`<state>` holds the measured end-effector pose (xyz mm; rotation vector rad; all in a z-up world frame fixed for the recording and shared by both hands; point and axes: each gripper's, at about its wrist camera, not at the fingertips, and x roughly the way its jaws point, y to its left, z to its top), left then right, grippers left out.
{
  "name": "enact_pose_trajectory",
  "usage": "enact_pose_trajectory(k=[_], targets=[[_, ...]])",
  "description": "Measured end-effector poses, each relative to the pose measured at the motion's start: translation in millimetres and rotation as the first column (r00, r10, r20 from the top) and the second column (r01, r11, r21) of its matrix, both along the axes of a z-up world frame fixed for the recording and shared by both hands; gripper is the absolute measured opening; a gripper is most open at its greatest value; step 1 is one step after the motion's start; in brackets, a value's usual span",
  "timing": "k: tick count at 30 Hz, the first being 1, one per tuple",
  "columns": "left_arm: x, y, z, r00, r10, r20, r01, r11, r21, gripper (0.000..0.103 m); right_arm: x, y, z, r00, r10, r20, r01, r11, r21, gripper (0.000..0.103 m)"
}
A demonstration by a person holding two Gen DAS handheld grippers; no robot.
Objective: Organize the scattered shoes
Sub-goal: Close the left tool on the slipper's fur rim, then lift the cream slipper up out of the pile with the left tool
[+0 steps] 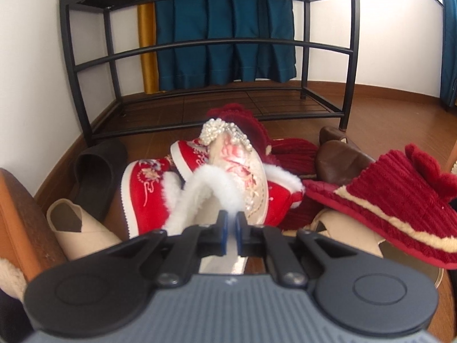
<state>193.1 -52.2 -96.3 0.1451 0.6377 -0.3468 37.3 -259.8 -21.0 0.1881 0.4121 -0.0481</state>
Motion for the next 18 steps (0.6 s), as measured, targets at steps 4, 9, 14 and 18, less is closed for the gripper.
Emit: enact_pose_trajectory(k=[4, 9, 14, 18], targets=[[-5.8, -3.4, -6.7, 0.998, -0.019, 0.06, 0.016, 0.998, 0.056, 0.068, 1.5, -1.3, 7.5, 1.0, -0.005, 0.017, 0.005, 1.0, -0.006, 0.103], [9.3, -5.0, -17.7, 0.999, -0.035, 0.0, 0.035, 0.999, 0.004, 0.068, 4.0, 2.3, 4.0, 1.0, 0.0, 0.005, 0.0, 1.0, 0.005, 0.103], [18.1, -17.0, -23.7, 0.999, -0.052, -0.015, 0.052, 0.999, 0.007, 0.029, 5.1, 2.7, -4.2, 1.0, 0.01, -0.017, -0.01, 1.0, -0.002, 0.103], [22.9, -27.9, -27.3, 0.997, -0.074, -0.022, 0.074, 0.997, 0.011, 0.013, 6.7, -2.5, -7.9, 1.0, -0.009, -0.022, 0.009, 1.0, 0.01, 0.103]])
